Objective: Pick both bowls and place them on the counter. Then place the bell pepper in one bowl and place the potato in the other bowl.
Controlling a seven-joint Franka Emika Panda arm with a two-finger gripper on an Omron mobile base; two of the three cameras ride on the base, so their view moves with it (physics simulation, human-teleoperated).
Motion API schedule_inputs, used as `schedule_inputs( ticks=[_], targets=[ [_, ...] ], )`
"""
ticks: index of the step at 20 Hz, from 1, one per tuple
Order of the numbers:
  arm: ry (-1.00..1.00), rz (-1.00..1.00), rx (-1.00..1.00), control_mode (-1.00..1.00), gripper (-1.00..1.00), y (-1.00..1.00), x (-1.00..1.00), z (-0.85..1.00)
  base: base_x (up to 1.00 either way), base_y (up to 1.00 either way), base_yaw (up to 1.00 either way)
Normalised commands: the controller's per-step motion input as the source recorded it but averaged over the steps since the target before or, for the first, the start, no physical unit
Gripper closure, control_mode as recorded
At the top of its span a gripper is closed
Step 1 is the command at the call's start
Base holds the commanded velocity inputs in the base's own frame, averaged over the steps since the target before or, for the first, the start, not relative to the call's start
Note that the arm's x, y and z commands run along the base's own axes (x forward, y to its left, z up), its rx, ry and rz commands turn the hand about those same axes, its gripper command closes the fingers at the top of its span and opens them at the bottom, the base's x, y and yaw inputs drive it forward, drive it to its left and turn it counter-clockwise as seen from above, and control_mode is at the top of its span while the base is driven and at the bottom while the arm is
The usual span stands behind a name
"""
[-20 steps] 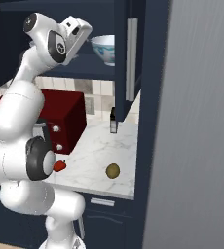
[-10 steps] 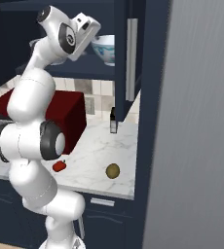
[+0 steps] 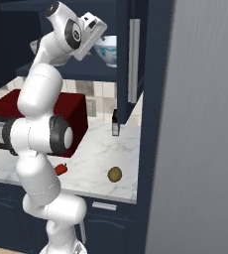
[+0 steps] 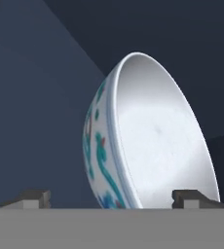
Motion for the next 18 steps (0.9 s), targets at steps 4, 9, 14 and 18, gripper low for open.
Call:
schedule_inputs(
  ticks=[4,9,14,18],
  targets=[
    [0.03,0.0,0.0,-1.0,-1.0,-0.12,0.14,-0.13,0.0,0.0,0.0],
    [0.05,0.0,0.0,-1.0,-1.0,-0.12,0.2,-0.12,0.0,0.0,0.0],
    [0.06,0.0,0.0,-1.0,-1.0,-0.04,0.24,-0.12,0.0,0.0,0.0],
    [0.04,0.0,0.0,-1.0,1.0,-0.01,0.07,-0.2,0.0,0.0,0.0]
  ],
)
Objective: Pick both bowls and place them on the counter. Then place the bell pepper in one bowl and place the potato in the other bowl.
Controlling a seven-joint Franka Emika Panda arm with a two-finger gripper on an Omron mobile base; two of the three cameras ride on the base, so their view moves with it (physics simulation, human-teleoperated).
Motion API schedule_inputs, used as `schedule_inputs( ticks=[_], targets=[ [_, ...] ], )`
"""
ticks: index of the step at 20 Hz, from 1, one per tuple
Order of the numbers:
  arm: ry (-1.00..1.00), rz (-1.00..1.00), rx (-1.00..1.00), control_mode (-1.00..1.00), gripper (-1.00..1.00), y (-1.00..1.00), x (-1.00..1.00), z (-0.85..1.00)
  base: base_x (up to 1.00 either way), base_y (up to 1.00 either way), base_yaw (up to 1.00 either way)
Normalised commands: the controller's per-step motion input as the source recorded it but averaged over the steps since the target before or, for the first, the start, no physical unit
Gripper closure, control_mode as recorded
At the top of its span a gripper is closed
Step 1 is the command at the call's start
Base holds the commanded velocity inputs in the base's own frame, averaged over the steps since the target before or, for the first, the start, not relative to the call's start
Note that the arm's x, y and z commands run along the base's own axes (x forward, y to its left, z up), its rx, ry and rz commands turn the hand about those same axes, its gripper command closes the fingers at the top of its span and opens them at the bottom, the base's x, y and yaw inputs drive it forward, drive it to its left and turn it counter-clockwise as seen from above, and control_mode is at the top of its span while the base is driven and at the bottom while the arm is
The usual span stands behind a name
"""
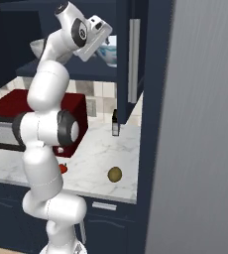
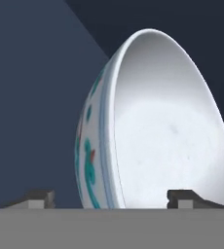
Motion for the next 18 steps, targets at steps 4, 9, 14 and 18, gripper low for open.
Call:
schedule_inputs(
  ticks=[4,9,14,18],
  targets=[
    [0.0,0.0,0.0,-1.0,1.0,0.0,-0.02,-0.15,0.0,0.0,0.0],
    [0.0,0.01,0.0,-1.0,1.0,0.0,-0.45,-0.28,0.0,0.0,0.0],
    [0.0,0.06,0.0,-1.0,1.0,0.16,-0.77,-0.04,0.0,0.0,0.0],
    [0.07,0.05,0.0,-1.0,1.0,0.45,-0.74,0.0,0.0,0.0,0.0]
  ],
)
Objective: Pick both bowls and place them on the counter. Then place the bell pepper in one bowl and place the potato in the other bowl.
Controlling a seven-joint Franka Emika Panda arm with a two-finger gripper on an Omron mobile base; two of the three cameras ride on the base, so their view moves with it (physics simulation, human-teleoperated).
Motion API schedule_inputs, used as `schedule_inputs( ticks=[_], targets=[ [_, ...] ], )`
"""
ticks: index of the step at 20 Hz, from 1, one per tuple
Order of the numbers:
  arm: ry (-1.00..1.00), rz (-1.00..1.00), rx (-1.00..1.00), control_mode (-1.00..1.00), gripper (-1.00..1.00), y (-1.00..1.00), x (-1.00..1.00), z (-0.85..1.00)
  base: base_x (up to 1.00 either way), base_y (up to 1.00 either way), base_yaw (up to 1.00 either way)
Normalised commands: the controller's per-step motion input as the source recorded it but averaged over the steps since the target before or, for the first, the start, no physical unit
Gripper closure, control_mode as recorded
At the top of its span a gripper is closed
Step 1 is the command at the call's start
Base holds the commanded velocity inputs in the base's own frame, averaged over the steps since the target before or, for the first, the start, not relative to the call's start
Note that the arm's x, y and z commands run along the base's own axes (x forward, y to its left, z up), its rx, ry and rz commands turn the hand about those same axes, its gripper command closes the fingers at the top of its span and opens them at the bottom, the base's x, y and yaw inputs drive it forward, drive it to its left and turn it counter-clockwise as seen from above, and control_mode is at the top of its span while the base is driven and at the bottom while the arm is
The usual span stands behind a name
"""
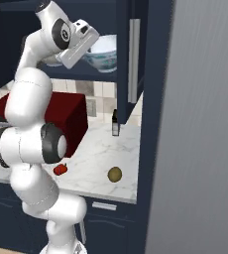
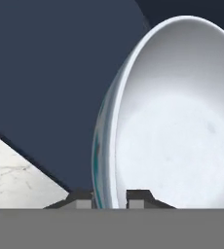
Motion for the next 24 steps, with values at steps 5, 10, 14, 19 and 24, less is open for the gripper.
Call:
schedule_inputs(
  ticks=[5,10,14,19,24],
  targets=[
    [0.01,0.08,0.0,-1.0,1.0,0.32,-0.93,-0.14,0.0,0.0,0.0],
    [0.0,0.06,0.0,-1.0,1.0,0.15,-1.0,-0.37,0.0,0.0,0.0],
    [0.0,0.04,0.0,-1.0,1.0,0.14,-1.0,-0.46,0.0,0.0,0.0],
    [0.01,0.04,0.0,-1.0,1.0,0.2,-0.97,-0.42,0.0,0.0,0.0],
    [0.11,0.07,0.0,-1.0,1.0,0.14,-0.59,-0.46,0.0,0.0,0.0]
  ],
)
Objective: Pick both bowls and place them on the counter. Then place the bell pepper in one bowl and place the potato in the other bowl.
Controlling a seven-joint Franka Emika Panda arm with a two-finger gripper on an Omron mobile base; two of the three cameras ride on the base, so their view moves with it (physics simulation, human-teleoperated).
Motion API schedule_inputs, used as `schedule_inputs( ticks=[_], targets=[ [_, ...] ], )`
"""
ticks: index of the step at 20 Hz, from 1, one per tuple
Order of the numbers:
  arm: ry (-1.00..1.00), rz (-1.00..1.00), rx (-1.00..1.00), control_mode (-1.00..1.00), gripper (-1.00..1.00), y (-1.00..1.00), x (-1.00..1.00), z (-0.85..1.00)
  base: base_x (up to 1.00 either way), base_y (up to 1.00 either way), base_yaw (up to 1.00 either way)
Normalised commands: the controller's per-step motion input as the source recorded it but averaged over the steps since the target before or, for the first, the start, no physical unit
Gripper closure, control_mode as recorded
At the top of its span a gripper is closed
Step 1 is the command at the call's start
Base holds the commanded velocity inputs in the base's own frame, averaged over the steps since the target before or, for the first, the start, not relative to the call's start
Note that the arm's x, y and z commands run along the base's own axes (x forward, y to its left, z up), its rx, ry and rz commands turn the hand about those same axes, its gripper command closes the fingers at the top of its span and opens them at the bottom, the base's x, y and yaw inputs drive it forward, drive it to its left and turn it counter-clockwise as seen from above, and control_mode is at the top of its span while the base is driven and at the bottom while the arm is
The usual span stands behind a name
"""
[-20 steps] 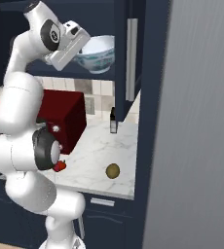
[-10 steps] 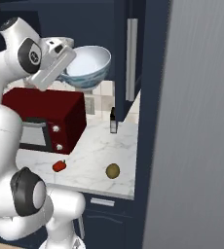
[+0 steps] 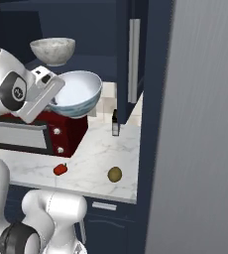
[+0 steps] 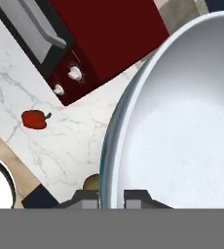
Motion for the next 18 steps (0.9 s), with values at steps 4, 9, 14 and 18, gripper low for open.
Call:
schedule_inputs(
  ticks=[4,9,14,18],
  targets=[
    [0.14,0.06,-0.04,-1.0,1.0,0.01,-0.28,-0.65,0.0,0.0,0.0],
    [0.15,0.02,-0.06,-1.0,1.0,0.0,0.02,-0.59,0.0,0.0,0.0],
    [0.14,0.04,-0.03,-1.0,1.0,-0.09,0.24,-0.45,0.0,0.0,0.0],
    [0.12,0.06,0.0,-1.0,1.0,-0.22,0.24,-0.45,0.0,0.0,0.0]
  ],
)
